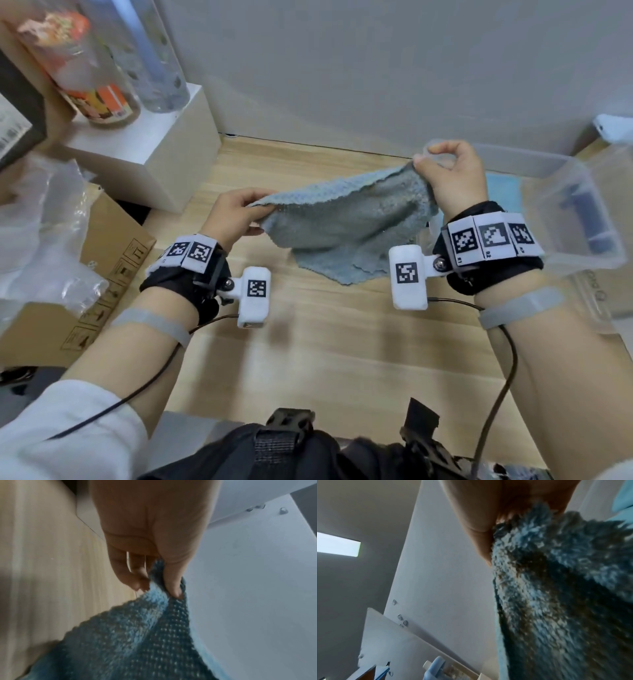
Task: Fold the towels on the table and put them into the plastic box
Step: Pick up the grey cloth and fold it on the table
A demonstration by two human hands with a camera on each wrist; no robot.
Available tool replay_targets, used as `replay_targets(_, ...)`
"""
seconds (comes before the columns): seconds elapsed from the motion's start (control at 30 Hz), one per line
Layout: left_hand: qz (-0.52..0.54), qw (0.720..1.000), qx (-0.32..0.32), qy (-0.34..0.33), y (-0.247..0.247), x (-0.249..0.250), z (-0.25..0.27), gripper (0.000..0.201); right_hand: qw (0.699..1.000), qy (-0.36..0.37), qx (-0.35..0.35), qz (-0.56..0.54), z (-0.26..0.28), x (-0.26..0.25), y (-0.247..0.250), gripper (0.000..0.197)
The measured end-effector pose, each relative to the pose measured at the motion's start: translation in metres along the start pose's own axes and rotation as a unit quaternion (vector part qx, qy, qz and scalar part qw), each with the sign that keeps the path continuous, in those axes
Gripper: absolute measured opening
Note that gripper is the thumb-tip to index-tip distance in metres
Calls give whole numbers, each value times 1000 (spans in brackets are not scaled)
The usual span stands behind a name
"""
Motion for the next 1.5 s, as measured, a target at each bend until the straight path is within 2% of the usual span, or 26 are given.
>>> replay_targets(0.1, 57, 997, -48, -6, -5, 7, 5, 8, 999, -24, -29, -25, 9, 1, 4, 17)
replay_targets(0.13, 96, 992, -77, -9, -6, 11, 7, 11, 998, -18, -38, -38, 9, -1, 7, 14)
replay_targets(0.2, 191, 975, -115, -26, -2, 20, 8, 34, 995, -1, -46, -93, 9, -8, 14, 17)
replay_targets(0.27, 269, 955, -117, -35, 3, 27, 5, 46, 983, 0, -43, -180, 7, -13, 20, 18)
replay_targets(0.3, 294, 950, -99, -24, 6, 27, 2, 43, 979, 0, -39, -198, 6, -15, 21, 16)
replay_targets(0.4, 244, 970, -8, -3, 9, 27, -2, 10, 989, -10, -46, -143, 6, -8, 18, 14)
replay_targets(0.47, 196, 980, 12, 6, 4, 23, 0, 10, 989, -34, -100, -106, 14, 2, 5, 15)
replay_targets(0.53, 185, 983, 1, 12, -6, 21, 6, 11, 980, -57, -177, -75, 28, 9, -11, 16)
replay_targets(0.63, 167, 986, -27, -10, -27, 27, 17, 14, 946, -88, -305, -66, 48, 11, -35, 23)
replay_targets(0.73, 136, 989, -43, -39, -41, 38, 24, 10, 934, -59, -353, -9, 56, 9, -51, 39)
replay_targets(0.9, 114, 989, -71, -69, -55, 58, 35, 15, 953, 64, -286, 75, 61, -12, -54, 24)
replay_targets(1.03, 110, 986, -96, -84, -61, 66, 42, 17, 963, 94, -247, 56, 65, -28, -54, 9)
replay_targets(1.27, 111, 977, -156, -92, -74, 71, 51, 24, 972, 117, -187, 75, 63, -36, -48, 19)
replay_targets(1.4, 101, 970, -195, -104, -80, 75, 56, 27, 970, 137, -163, 120, 62, -37, -46, 26)
replay_targets(1.5, 90, 969, -200, -110, -80, 76, 58, 26, 967, 136, -160, 148, 62, -36, -45, 30)
Point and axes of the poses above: each hand's wrist, its own z-axis away from the middle knuckle, its own y-axis out of the back of the hand, x = y × z, the point moved 6 cm from there along -z, towards the middle knuckle, and after that the axes turned 1 degree about y, right-handed, at the moved point
